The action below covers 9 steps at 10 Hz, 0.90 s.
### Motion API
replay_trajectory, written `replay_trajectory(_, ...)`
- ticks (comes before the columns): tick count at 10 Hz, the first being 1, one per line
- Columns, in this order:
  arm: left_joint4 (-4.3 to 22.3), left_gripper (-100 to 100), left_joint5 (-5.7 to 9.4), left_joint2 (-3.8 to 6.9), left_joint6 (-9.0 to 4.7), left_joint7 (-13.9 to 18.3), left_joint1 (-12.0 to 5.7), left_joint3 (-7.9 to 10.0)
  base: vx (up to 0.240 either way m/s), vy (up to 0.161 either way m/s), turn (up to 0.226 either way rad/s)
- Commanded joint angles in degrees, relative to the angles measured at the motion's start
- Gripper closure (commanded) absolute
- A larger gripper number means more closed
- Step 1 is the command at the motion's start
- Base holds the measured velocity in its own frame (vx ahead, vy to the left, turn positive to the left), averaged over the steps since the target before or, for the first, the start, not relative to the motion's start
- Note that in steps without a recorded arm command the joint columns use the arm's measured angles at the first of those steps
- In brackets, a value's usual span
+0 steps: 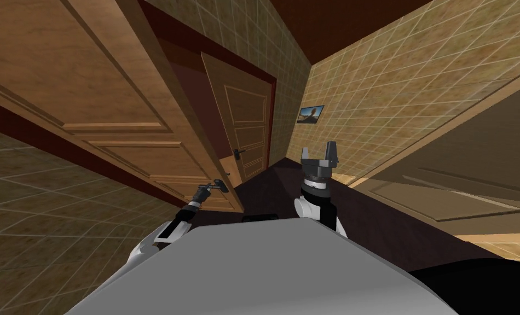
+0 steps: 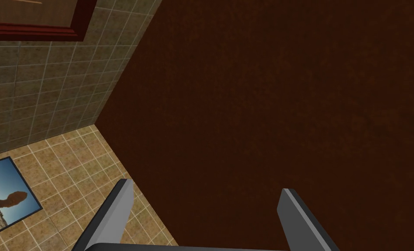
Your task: Pull the door open
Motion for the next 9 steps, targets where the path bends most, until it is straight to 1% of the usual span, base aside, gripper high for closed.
replay_trajectory(1, 0.0, 100, 0.0, 0.0, 0.0, 0.0, 0.0, 0.0, -0.095, 0.05, -0.03)
replay_trajectory(2, 0.22, 100, -0.07, 0.62, -1.31, 0.55, 0.6, -0.52, -0.14, 0.04, -0.131)
replay_trajectory(5, 0.56, 100, -0.13, 1.68, -3.51, 1.39, 1.44, -1.26, -0.224, 0.107, -0.178)
replay_trajectory(7, 0.81, 100, -0.18, 2.47, -5.13, 2.0, 2.06, -1.81, -0.197, 0.074, -0.139)
replay_trajectory(9, 1.03, 100, -0.22, 3.16, -6.56, 2.54, 2.61, -2.3, -0.197, 0.109, -0.137)
